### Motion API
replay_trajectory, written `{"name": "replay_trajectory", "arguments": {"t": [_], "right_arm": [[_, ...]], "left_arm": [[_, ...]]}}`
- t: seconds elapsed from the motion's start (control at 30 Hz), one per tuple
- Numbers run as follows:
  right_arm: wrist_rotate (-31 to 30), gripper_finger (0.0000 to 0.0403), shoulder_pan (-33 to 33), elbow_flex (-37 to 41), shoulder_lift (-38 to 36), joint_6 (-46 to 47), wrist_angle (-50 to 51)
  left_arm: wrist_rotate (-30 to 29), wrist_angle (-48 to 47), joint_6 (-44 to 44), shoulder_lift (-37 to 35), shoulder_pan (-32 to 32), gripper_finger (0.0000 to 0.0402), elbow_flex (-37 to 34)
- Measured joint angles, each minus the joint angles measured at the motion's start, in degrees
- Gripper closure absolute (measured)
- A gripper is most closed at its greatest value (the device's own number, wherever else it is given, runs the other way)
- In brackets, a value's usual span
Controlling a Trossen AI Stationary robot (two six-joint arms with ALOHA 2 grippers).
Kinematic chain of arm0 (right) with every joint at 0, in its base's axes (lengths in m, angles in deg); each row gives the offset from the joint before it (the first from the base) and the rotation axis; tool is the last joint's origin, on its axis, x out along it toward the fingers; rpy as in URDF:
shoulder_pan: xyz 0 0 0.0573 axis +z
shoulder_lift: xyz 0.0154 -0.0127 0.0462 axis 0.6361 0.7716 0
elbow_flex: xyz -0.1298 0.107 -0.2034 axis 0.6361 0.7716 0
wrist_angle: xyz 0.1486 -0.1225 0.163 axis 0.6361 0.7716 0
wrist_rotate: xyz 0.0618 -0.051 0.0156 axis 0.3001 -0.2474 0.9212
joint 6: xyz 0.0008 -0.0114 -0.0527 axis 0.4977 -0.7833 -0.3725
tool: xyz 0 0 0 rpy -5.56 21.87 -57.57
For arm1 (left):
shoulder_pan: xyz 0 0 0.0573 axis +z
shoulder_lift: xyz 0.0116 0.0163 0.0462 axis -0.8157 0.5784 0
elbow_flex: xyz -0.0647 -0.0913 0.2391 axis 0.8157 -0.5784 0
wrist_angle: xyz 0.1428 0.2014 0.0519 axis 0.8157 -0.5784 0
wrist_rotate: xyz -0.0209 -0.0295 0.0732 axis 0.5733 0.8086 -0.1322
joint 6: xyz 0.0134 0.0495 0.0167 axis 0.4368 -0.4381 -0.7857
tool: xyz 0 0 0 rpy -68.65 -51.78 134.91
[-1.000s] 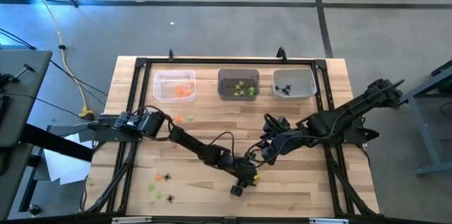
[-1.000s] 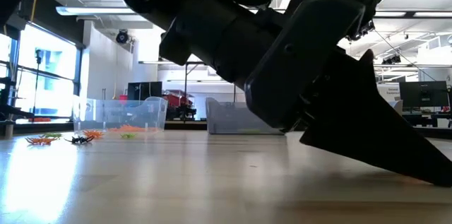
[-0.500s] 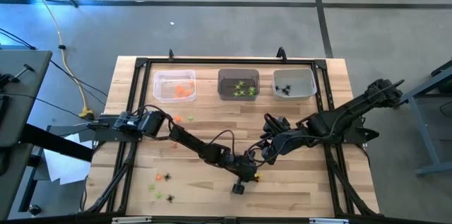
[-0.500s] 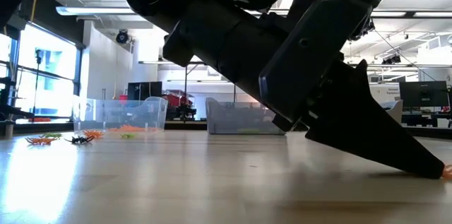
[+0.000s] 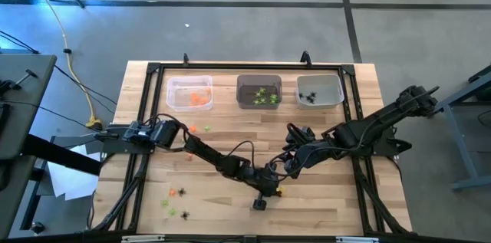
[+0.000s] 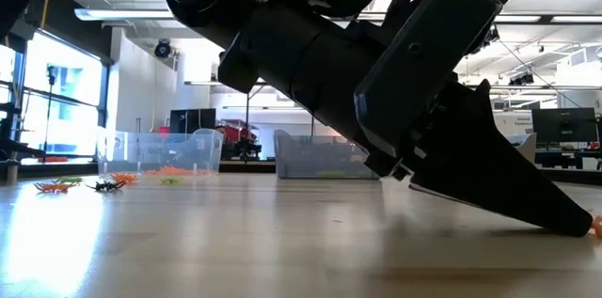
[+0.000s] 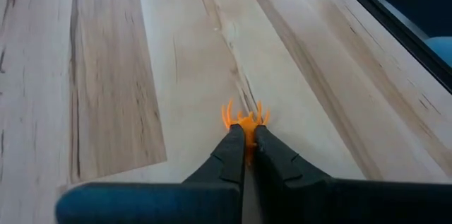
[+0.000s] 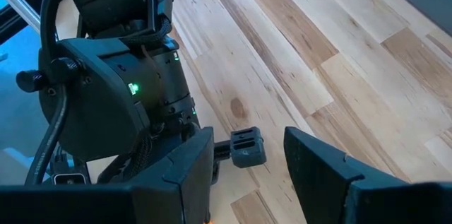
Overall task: Sort Halloween decoration
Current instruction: Put the orange spider toy into the transparent bin
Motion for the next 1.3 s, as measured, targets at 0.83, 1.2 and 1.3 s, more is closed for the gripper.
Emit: {"name": "replay_trajectory", "arguments": {"t": [0.83,1.2,1.3], "right_arm": [[0.0,0.0231,0.0,0.0,0.0,0.0,0.0],[0.0,0.0231,0.0,0.0,0.0,0.0,-0.4],[0.0,0.0231,0.0,0.0,0.0,0.0,-0.4]], "left_arm": [[-3.8,-14.7,-0.7,-12.6,0.5,0.0401,-4.0],[-13.5,-12.8,4.3,-39.3,4.4,0.0401,-30.4],[-17.6,-13.0,5.4,-50.2,5.6,0.0401,-39.1]]}}
